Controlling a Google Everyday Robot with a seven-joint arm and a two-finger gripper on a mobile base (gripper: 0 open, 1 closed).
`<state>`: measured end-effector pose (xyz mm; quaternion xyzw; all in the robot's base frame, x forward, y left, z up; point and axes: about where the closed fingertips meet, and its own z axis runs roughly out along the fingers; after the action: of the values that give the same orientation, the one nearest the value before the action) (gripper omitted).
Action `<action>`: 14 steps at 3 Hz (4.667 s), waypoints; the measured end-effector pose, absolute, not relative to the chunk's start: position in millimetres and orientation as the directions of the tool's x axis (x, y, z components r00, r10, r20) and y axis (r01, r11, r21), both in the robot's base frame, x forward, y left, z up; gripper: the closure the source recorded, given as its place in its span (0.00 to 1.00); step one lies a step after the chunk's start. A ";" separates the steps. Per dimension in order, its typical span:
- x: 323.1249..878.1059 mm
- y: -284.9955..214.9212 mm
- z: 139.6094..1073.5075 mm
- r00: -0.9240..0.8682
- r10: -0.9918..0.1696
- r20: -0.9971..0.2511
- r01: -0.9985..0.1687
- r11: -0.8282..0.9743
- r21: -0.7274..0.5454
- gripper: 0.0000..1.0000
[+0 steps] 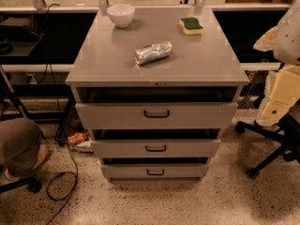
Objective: Open top drawer
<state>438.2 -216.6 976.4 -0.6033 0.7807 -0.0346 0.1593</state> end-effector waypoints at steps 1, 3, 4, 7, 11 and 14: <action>437.8 -216.5 973.2 -0.219 -0.953 -0.209 -0.932 0.268 -0.246 0.00; 434.6 -212.3 901.5 -0.163 -0.963 -0.216 -0.948 0.213 -0.237 0.00; 441.8 -204.8 837.0 -0.165 -0.956 -0.241 -0.949 0.220 -0.226 0.00; 456.2 -197.3 811.6 -0.127 -0.949 -0.287 -0.942 0.206 -0.263 0.00; 545.7 -183.4 699.9 -0.024 -0.971 -0.236 -0.878 0.134 -0.459 0.00; 586.5 -184.7 692.4 0.012 -0.987 -0.158 -0.847 0.074 -0.527 0.00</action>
Offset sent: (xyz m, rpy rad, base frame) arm -0.0069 -0.0003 -0.0648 0.0320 0.0301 0.0474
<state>586.5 -184.7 692.4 -0.6660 0.6885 -0.1405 0.2505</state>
